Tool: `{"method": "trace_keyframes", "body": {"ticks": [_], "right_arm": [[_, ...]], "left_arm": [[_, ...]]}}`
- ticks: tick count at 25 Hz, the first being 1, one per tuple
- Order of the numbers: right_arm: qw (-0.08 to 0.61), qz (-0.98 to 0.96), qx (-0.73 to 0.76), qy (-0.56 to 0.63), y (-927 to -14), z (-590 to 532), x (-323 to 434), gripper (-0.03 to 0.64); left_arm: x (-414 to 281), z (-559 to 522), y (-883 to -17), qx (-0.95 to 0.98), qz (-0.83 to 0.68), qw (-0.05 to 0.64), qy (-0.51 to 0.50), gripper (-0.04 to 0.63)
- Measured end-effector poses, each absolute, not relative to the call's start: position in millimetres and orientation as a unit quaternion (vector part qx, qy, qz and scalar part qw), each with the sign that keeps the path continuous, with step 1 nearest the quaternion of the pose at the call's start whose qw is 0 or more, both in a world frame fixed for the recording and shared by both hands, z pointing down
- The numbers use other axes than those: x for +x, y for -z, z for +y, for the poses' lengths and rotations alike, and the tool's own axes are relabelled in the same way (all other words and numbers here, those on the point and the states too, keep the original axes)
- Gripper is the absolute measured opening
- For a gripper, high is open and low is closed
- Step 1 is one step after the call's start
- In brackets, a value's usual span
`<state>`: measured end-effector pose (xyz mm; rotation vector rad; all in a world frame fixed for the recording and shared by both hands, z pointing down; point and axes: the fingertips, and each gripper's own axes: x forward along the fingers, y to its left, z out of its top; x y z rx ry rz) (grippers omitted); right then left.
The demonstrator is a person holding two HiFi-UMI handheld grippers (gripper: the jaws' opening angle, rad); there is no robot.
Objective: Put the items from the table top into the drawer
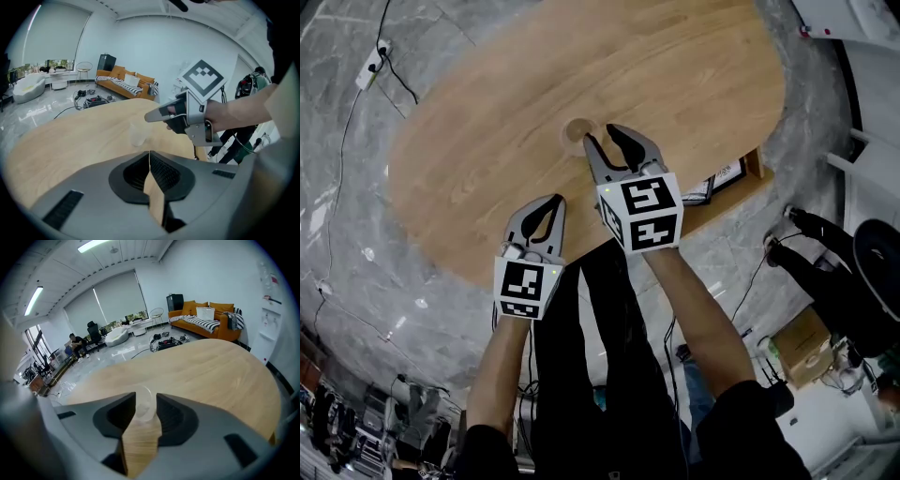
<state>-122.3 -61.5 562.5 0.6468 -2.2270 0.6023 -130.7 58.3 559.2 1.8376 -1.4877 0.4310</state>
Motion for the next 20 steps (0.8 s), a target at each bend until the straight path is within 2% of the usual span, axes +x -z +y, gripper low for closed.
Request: {"method": "trace_keyframes", "body": {"ticks": [8,14,20], "right_arm": [[0.396,-0.852,0.258,-0.224,-579,-62,-122,0.127],[0.422,-0.838,0.265,-0.223,-588,-61,-111,0.041],[0.409,-0.846,0.258,-0.222,-580,-58,-106,0.031]], "left_arm": [[-144,66,-560,0.704,-0.587,0.364,-0.165,0.015],[-142,70,-562,0.703,-0.587,0.365,-0.168,0.015],[-132,68,-560,0.711,-0.577,0.363,-0.173,0.015]]}}
